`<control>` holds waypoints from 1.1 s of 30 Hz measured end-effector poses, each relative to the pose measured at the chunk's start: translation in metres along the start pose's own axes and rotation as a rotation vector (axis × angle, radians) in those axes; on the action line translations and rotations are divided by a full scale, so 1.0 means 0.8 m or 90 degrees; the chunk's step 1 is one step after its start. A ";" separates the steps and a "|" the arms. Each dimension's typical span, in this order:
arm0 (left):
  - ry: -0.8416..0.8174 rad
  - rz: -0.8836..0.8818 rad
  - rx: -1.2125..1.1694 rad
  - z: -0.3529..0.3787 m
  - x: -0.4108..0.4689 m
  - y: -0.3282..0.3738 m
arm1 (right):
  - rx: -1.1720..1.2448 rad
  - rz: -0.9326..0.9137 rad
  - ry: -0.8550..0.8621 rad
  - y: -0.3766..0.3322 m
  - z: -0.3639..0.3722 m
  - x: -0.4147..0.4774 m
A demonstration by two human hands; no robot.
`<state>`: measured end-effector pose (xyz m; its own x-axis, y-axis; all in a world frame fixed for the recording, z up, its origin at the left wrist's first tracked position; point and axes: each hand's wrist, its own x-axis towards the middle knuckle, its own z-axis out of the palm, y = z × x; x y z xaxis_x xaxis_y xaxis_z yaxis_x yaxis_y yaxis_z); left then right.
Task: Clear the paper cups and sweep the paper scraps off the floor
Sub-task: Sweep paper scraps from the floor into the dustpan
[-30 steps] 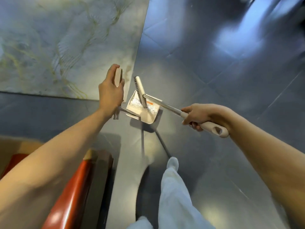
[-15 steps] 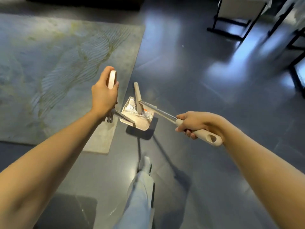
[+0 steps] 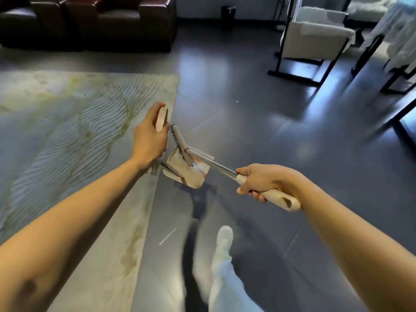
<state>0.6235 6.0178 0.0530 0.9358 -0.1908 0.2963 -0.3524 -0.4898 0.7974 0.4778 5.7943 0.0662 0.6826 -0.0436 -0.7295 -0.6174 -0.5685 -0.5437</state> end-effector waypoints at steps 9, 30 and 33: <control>0.011 0.042 0.025 0.186 0.350 -0.016 | 0.021 -0.016 0.056 -0.077 -0.286 0.237; -0.157 -0.073 -0.003 0.578 0.988 -0.123 | 0.336 0.162 0.050 -0.167 -0.843 0.698; -0.180 -0.088 -0.007 0.634 1.054 -0.130 | 0.346 0.168 0.061 -0.172 -0.919 0.752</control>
<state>1.4458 5.4761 -0.0467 0.9352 -0.3530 0.0279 -0.2206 -0.5193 0.8256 1.2612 5.2423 0.0074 0.4963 -0.2132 -0.8416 -0.8642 -0.0286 -0.5024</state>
